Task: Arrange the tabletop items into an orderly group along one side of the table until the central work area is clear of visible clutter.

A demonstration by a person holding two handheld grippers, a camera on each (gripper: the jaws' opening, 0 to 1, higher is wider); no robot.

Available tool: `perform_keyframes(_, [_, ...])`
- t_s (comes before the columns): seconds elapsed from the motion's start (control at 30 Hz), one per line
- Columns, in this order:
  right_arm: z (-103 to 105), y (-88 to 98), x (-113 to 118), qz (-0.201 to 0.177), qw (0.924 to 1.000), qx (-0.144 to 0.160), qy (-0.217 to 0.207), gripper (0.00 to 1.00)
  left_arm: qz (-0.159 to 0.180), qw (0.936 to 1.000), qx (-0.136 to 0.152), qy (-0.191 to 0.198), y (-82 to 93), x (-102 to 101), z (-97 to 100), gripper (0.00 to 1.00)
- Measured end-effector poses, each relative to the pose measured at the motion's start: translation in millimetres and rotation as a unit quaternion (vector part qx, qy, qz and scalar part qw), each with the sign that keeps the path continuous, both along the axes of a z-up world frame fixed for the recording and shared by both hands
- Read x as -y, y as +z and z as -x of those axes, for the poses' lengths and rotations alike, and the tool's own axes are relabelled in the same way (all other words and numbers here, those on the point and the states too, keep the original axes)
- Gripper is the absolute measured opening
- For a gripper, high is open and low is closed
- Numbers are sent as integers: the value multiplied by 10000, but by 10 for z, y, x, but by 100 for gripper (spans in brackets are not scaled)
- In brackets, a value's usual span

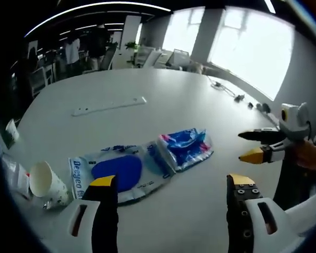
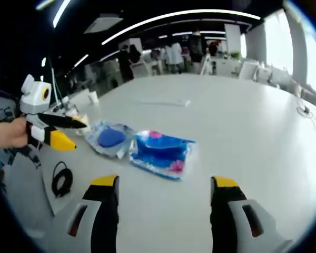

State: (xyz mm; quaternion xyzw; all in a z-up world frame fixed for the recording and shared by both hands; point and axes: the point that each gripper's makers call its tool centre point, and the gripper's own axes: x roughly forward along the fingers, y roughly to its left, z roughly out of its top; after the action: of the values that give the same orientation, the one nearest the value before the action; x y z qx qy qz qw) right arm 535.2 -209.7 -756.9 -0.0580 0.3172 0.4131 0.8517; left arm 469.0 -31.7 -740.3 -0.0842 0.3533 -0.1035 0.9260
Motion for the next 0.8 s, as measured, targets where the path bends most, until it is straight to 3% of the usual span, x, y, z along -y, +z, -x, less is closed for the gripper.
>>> perform_keyframes(0.33, [153,-10,-50,10,10000,-8,57,67,-14,10000,-56,75,-22,-90,229,81])
perform_keyframes(0.8, [247,37,-25,72,10000,66,2,67,-70,9997,-51,224,-7,-381,488,81])
